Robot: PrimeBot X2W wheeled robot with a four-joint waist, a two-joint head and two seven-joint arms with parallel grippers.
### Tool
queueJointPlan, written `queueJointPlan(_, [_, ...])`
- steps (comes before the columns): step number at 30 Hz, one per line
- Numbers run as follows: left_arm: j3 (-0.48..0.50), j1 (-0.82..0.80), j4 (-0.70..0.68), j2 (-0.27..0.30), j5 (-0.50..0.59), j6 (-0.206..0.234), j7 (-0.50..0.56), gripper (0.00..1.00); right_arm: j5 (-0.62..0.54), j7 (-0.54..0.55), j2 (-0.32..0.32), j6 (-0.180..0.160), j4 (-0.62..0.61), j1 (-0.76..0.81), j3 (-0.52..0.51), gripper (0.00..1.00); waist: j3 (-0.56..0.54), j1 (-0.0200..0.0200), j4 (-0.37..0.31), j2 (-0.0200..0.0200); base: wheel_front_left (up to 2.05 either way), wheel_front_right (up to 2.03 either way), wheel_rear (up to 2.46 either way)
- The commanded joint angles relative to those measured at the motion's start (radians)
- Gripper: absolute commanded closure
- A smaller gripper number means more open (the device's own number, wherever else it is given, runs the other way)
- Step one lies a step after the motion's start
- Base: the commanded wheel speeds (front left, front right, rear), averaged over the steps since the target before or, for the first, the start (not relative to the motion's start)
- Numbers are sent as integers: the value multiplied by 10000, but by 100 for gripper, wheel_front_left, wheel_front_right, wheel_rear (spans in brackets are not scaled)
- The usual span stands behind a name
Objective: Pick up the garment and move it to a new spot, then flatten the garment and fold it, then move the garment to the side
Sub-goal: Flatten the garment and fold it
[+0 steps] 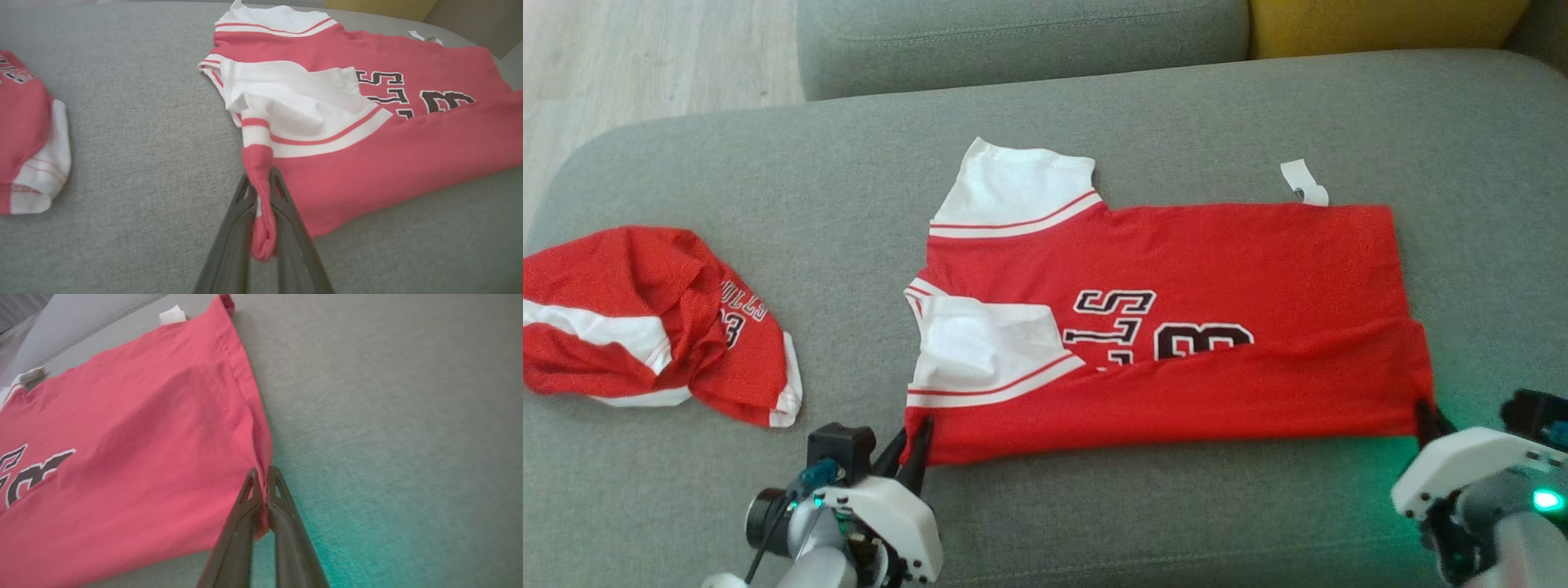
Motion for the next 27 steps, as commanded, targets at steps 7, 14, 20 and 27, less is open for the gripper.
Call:
queueJointPlan(7, [396, -291, -657, 254, 26, 392, -155, 0, -836, -367, 51, -9, -1492, -86, -526, 0, 123, 0, -173, -1, 0, 0, 0])
queueJointPlan(14, [667, -971, -1349, 442, 85, 593, -615, 0, -995, -1542, 171, -9, -2581, -515, 127, 0, 625, 0, -452, -1, 0, 0, 0])
queueJointPlan(20, [663, -2396, -1872, 747, 251, 288, -453, 0, -818, -1914, 187, -9, -3128, -1141, 956, 0, 1423, 0, -739, -1, 0, 0, 0])
queueJointPlan(27, [189, -5251, -1287, 1519, 537, -771, 1338, 0, -798, -1841, 153, -9, -3626, -2264, 1917, 0, 2703, 0, -1236, -1, 0, 0, 0])
